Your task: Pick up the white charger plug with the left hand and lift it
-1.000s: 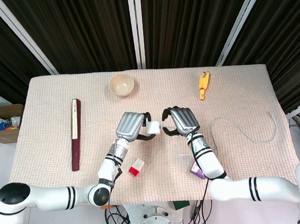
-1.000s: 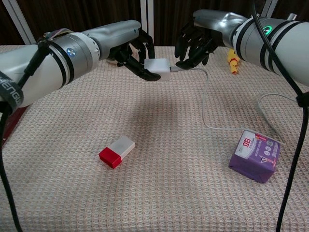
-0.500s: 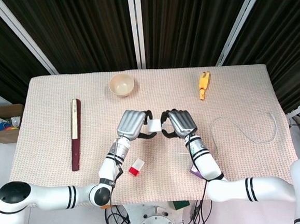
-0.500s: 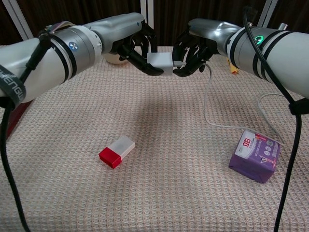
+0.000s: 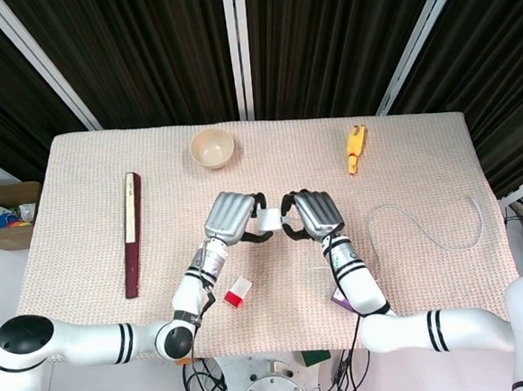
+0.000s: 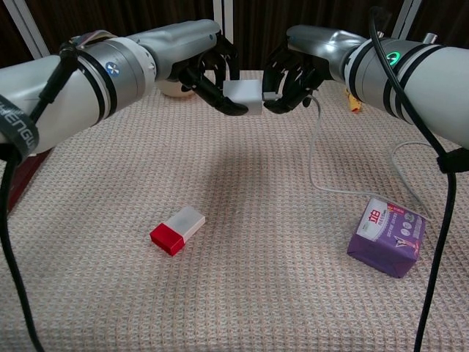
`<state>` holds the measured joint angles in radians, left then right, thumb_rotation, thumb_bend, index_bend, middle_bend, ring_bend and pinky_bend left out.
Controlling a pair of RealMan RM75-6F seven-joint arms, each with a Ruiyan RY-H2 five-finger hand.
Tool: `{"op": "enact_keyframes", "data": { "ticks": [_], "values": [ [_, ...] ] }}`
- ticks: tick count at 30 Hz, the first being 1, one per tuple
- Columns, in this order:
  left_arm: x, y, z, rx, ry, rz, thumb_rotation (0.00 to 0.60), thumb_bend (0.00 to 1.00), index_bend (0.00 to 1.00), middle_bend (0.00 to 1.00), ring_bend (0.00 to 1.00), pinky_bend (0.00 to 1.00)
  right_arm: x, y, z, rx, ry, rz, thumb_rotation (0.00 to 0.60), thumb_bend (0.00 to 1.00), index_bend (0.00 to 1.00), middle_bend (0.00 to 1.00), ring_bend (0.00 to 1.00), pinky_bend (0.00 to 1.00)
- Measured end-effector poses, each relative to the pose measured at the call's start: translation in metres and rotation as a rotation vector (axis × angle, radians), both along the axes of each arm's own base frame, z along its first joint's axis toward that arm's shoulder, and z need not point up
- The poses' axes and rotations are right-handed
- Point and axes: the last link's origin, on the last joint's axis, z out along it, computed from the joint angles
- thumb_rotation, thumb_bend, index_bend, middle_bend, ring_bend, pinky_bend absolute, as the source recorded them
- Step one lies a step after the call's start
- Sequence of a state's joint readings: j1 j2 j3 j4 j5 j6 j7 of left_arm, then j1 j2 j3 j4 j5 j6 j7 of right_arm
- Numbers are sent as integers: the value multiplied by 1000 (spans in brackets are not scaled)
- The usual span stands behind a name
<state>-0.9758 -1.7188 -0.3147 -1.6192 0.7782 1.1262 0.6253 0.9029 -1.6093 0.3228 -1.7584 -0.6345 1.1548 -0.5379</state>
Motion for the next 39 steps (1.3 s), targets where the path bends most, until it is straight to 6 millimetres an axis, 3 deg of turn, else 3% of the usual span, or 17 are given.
{"op": "enact_keyframes", "data": {
  "ticks": [13,24,39],
  "values": [
    [-3,0,-4,-9,28,8,469,202,627,562,797,970,0,-2,-3,7,13,-1,600,354,621,466,351,537],
    [-3,2,-2,2,19,4,469,204,627,562,797,970,1,-1,-7,5,13,-5,600,471,703,482,373,546],
    [-28,12,3,18,42,26,488,207,626,560,791,966,-23,-5,7,-38,52,-42,600,477,717,478,375,546]
  ]
}}
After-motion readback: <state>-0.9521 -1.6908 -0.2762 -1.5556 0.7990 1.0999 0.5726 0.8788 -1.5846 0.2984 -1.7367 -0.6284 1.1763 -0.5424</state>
